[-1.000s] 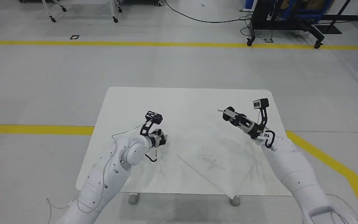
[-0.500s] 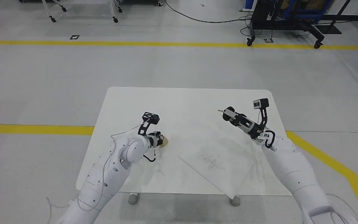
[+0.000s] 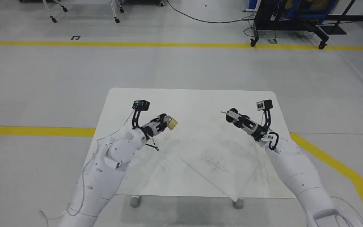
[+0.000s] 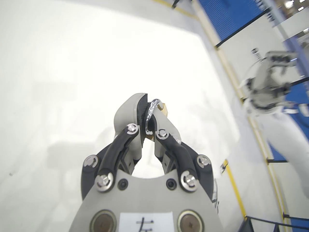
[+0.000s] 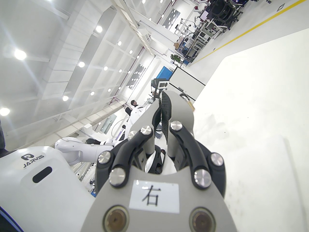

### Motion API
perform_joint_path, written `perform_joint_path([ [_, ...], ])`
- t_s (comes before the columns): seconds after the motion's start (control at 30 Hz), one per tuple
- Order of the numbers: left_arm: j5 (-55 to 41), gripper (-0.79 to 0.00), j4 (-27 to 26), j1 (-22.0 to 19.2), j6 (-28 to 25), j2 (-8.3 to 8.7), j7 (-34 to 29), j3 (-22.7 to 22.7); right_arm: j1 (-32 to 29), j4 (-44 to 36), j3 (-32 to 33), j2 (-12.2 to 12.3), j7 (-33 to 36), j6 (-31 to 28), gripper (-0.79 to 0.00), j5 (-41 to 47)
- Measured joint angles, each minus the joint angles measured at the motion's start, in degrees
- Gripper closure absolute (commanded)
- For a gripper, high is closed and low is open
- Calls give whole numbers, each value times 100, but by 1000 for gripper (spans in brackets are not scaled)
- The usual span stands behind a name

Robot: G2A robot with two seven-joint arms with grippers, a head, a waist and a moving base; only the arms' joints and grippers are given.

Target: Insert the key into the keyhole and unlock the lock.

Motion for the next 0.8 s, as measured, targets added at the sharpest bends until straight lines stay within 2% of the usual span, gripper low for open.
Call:
perform_joint_path([
  [0.07,-705,0,-58,168,-277,2,129,-218,0,0,0,0,0,0,0,0],
  [0.13,-1523,0,-13,281,-378,7,-11,-406,0,0,0,0,0,0,0,0],
  [0.2,-2079,0,62,281,-327,18,-225,-524,0,0,0,0,0,0,0,0],
  [0.37,-2664,0,143,245,-235,14,-487,-564,-123,-201,-47,-45,-176,199,0,296],
  [0.5,-3383,0,363,160,99,-7,-917,-500,-81,-314,-349,-189,-520,327,0,329],
  [0.57,-3450,0,474,58,356,-7,-1060,-469,16,-282,-546,-281,-701,368,0,313],
  [0.7,-3369,0,471,24,309,-5,-1022,-460,327,-37,-910,-483,-1173,388,0,220],
  [0.8,-3373,0,466,36,316,-6,-1016,-454,348,-13,-927,-493,-1201,397,0,210],
])
